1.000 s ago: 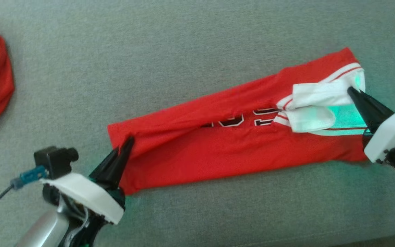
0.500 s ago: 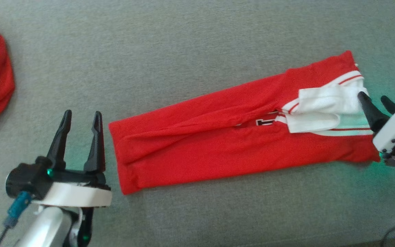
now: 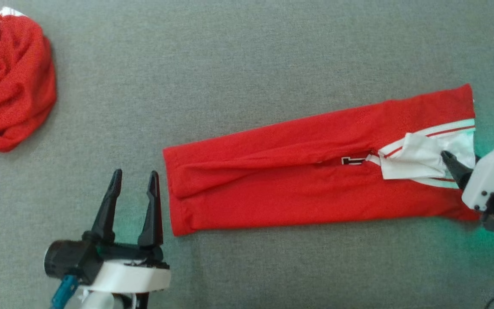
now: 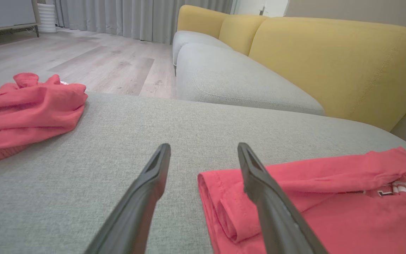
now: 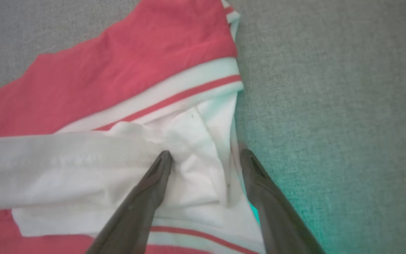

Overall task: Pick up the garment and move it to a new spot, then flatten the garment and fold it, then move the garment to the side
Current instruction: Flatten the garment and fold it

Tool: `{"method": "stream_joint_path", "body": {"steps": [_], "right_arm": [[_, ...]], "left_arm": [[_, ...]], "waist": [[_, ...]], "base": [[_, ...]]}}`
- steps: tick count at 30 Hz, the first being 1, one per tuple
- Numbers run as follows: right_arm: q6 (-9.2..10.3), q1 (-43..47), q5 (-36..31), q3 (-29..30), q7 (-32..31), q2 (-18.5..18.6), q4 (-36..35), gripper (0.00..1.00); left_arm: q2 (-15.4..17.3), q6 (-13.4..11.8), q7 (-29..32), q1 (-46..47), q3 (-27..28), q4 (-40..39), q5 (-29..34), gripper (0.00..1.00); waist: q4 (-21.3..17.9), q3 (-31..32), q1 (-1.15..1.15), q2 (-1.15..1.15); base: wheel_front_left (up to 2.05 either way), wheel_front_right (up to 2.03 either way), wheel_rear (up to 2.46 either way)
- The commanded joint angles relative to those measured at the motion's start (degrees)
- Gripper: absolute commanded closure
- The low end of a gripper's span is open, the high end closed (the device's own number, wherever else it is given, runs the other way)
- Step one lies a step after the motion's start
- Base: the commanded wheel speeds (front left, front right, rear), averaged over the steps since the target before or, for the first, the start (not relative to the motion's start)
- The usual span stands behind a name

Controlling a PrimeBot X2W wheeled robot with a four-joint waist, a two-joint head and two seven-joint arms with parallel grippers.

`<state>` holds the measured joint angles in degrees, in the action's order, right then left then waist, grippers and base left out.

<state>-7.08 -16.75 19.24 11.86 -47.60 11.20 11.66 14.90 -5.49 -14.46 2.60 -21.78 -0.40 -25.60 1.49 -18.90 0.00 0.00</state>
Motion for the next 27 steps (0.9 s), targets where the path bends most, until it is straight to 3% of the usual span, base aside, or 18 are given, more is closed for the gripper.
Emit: {"method": "stream_joint_path", "body": {"steps": [1,3,4,5,10,16,19,23,27], "right_arm": [[-0.41,3.1,0.5,-1.2,-1.9,0.5,-0.2,0.00],[-0.41,3.9,1.6,-1.7,-2.8,0.1,-0.4,0.00],[-0.41,4.0,2.5,-1.7,-3.2,-0.3,-0.4,0.74],[-0.41,3.9,3.6,-2.1,-3.1,-0.7,-0.7,1.00],[-0.41,2.0,6.2,2.4,1.5,-0.3,-0.8,1.00],[-0.41,2.5,5.4,11.9,3.5,4.9,-0.8,1.00],[-0.41,2.7,6.3,13.6,2.2,7.3,-3.6,1.00],[-0.41,3.1,10.0,8.5,-2.2,7.2,-12.2,1.00],[-0.41,3.8,14.1,-1.3,-7.3,3.6,-20.7,1.00]], "left_arm": [[-0.3,0.5,-0.5,0.4,3.0,-1.8,1.1,0.00],[-1.9,1.4,-0.5,-0.4,4.1,-1.8,2.4,0.00],[-2.6,1.9,-0.5,-0.8,4.7,-1.8,3.1,0.00],[-3.3,2.4,-0.5,-1.1,5.1,-1.6,4.0,0.00],[-6.5,5.6,-0.5,-3.8,8.3,0.7,7.4,0.00],[-9.1,8.2,-0.5,-8.0,11.4,4.1,7.6,0.00],[-10.3,9.1,-0.5,-8.8,12.3,5.0,7.0,0.00],[-11.2,9.7,-0.5,-9.6,13.1,5.7,6.8,0.00],[-11.6,10.2,-0.5,-9.5,13.7,6.2,6.8,0.00]], "waist": [[0.4,0.5,0.00,0.00],[0.6,0.9,0.00,0.00],[0.7,1.1,0.00,0.00],[0.7,1.3,0.00,0.00],[0.4,4.5,0.00,0.00],[1.0,9.3,0.00,0.00],[1.5,10.8,0.00,0.00],[1.6,12.2,0.00,0.00],[1.2,12.2,0.00,0.00]], "base": [[0.00,0.00,0.00],[0.00,0.00,0.00],[0.00,0.00,0.00],[0.00,0.00,0.00],[0.00,0.00,0.00],[0.00,0.00,0.00],[0.00,0.00,0.00],[0.00,0.00,0.00],[0.00,0.00,0.00]]}}
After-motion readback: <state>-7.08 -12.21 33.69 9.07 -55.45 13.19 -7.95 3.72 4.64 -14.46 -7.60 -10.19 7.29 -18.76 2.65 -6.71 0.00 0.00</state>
